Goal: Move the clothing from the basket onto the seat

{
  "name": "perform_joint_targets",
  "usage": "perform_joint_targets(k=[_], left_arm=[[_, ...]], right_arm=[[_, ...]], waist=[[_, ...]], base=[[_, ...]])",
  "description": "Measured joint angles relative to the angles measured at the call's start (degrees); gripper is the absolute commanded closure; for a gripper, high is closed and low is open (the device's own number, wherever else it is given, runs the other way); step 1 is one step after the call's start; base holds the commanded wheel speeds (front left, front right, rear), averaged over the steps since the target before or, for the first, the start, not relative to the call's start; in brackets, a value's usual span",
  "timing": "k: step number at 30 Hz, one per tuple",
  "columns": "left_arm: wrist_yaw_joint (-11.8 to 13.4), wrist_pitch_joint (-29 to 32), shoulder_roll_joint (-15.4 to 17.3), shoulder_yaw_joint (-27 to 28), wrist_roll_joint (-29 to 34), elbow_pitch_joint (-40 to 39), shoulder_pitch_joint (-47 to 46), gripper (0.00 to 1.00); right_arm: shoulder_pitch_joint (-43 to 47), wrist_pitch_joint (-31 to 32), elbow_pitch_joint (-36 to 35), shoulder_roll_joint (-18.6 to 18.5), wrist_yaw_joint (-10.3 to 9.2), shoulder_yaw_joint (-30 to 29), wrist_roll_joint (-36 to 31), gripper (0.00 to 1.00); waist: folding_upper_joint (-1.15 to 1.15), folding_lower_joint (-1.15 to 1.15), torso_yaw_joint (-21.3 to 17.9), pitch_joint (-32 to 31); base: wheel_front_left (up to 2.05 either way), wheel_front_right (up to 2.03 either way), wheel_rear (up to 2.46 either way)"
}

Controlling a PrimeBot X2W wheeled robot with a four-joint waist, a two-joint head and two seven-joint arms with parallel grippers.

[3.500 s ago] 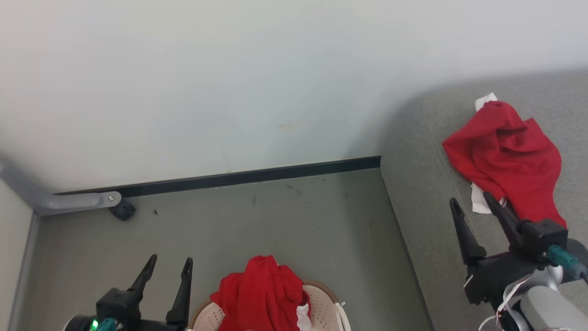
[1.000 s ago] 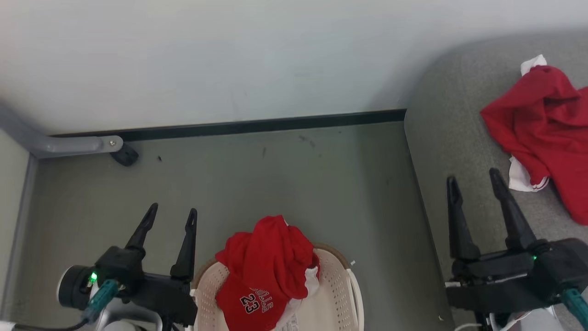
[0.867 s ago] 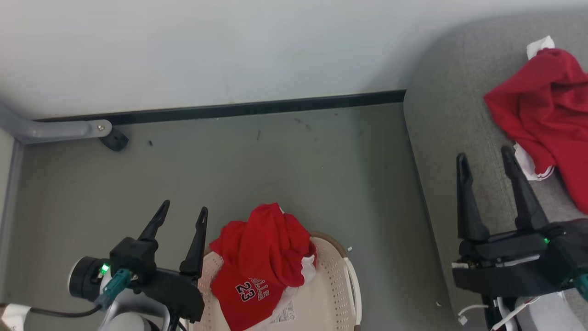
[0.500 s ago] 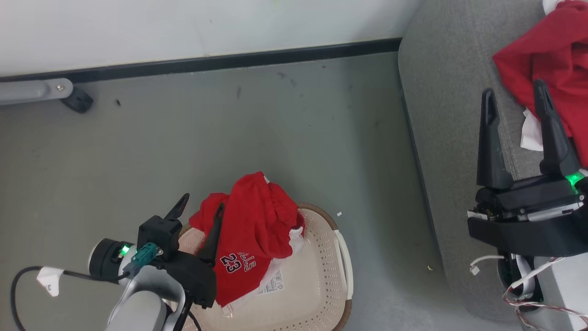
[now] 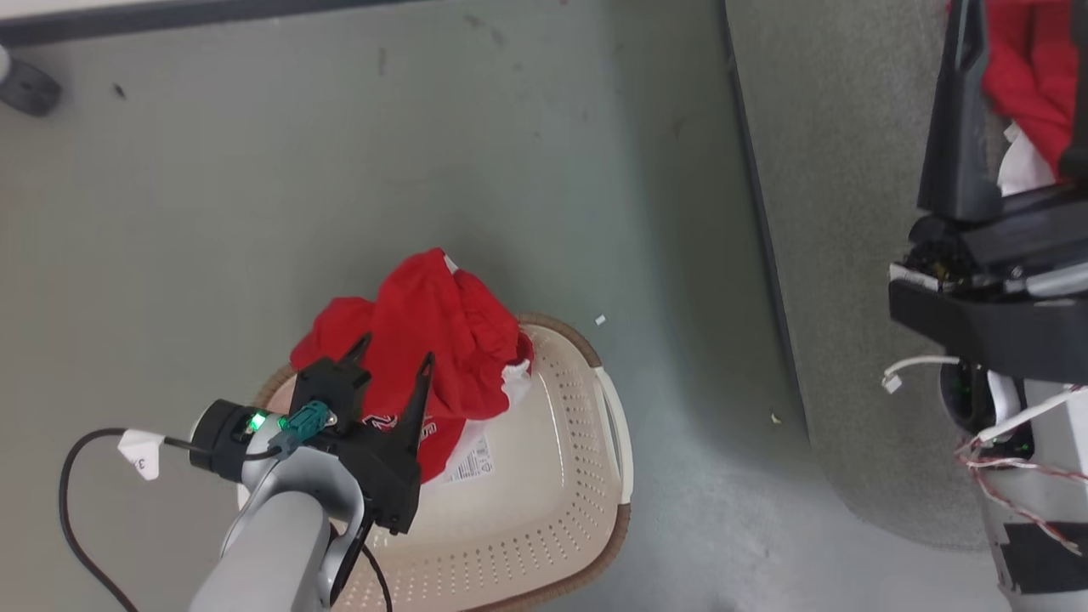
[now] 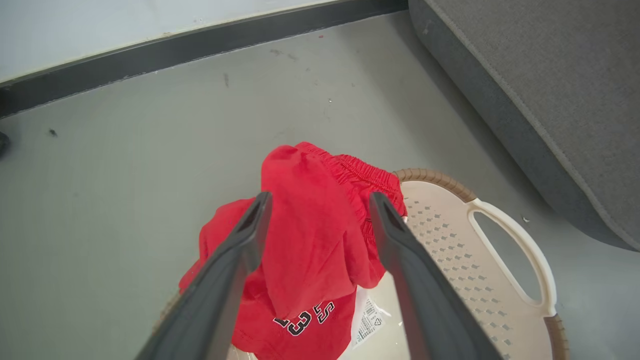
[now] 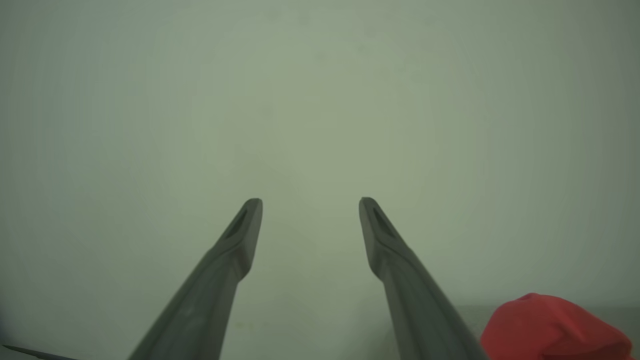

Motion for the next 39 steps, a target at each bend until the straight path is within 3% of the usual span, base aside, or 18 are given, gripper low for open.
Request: perform_joint_targets(k=[16, 28, 29, 30, 31, 39], left_arm=[[-0.41, -2.99, -0.24, -0.33, 1.58, 8.84, -7.03, 0.0], [2.61, -5.76, -0.11, -0.1, 3.77, 14.56, -11.08, 0.0], [2.63, -5.89, -0.12, -0.11, 3.92, 14.84, -11.32, 0.1], [2.78, -6.19, -0.21, -0.12, 4.0, 15.06, -11.4, 0.6], [3.04, -6.61, -0.3, -0.15, 4.0, 15.35, -11.41, 1.0], [2.44, -8.69, -1.52, -0.36, 3.98, 16.78, -11.77, 1.0]], right_arm=[[-5.71, -0.01, 0.6, 0.4, 0.51, -0.47, -0.54, 0.0], [-5.88, -0.01, 0.82, 0.68, 0.51, -1.18, -1.02, 0.0], [-5.87, -0.01, 0.89, 0.67, 0.51, -1.31, -1.03, 0.0], [-5.87, -0.01, 0.97, 0.66, 0.51, -1.48, -1.03, 0.0], [-5.86, -0.01, 1.03, 0.66, 0.51, -1.6, -1.03, 0.0], [-5.59, -0.01, 2.19, 0.51, 0.51, -2.8, -1.22, 0.0]], waist=[[0.0, 0.0, -2.37, 8.27], [-0.01, -0.01, -3.87, 10.54], [-0.02, -0.01, -3.93, 10.62], [-0.01, -0.01, -3.96, 10.68], [-0.01, -0.01, -3.96, 10.73], [-0.02, -0.01, -3.23, 10.23]], base=[[0.0, 0.0, 0.0], [0.0, 0.0, 0.0], [0.0, 0.0, 0.0], [0.0, 0.0, 0.0], [0.0, 0.0, 0.0], [0.0, 0.0, 0.0]])
